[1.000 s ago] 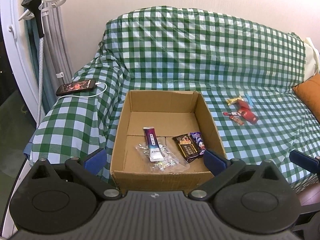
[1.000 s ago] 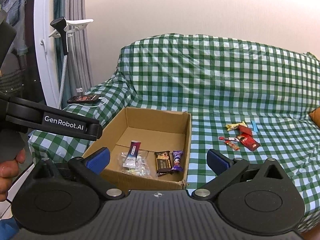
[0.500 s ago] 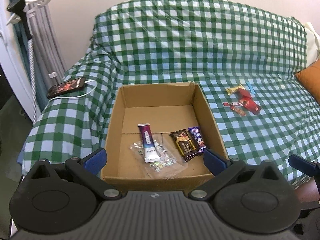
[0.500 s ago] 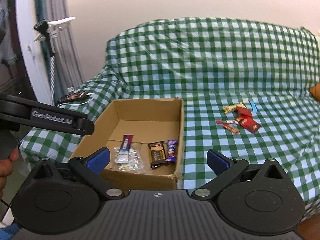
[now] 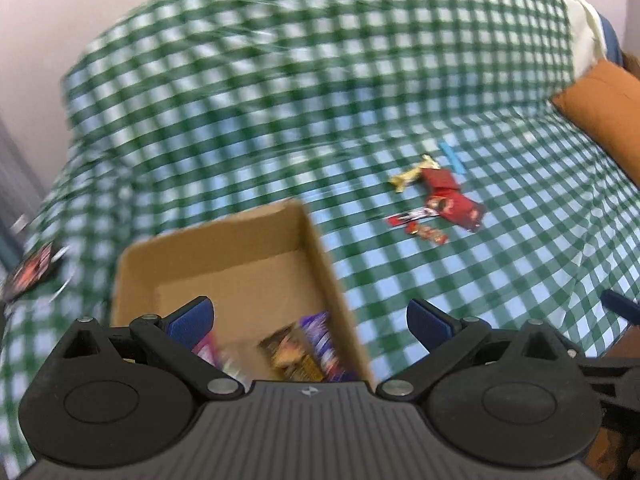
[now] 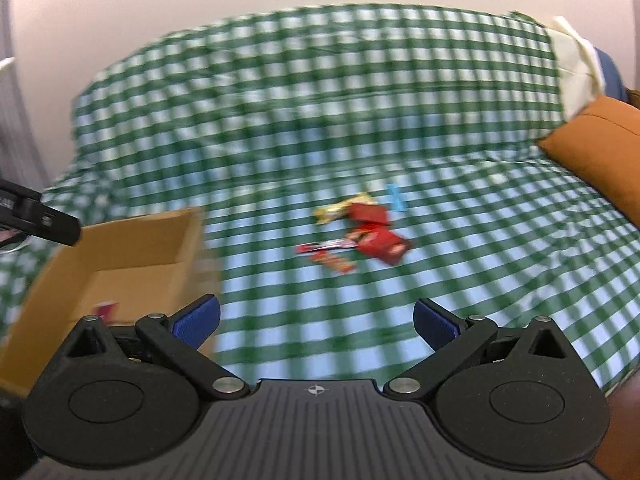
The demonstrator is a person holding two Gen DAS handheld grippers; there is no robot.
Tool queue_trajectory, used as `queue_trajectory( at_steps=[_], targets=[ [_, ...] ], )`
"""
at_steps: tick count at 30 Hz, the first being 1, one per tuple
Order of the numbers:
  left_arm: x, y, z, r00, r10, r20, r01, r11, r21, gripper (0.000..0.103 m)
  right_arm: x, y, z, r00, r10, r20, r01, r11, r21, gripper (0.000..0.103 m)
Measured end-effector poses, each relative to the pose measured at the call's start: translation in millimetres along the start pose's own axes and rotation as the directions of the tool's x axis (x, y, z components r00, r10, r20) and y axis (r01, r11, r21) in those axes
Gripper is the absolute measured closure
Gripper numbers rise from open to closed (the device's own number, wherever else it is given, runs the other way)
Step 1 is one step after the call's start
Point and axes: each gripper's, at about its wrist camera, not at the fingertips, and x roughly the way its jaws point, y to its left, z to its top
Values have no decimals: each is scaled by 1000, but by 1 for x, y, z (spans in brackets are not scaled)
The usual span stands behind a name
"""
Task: Organize snacks
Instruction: 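Grasp the yellow wafer bar with the left tool while the right tool grasps the red coffee bag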
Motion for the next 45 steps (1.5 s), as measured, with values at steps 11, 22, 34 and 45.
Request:
queue_trajectory(
  at_steps=[11,22,34,45],
  targets=[
    [220,-92,126,994,-77,-74,91,974,209,0,182,-94,31,994,-55,-95,47,996,-80,1],
    [408,-148,182,965,-129,-228,203,920,337,0,364,-108,30,976,84,-201,-129,965,-227,0],
    [451,-157,191,944,-153,-291,251,907,337,0,384,-109,18,985,149,-89,-169,941,-294,0],
    [425,-174,191,925,-253,-283,339,886,317,90,374,-106,17,988,131,-80,-149,938,-312,6]
  ],
)
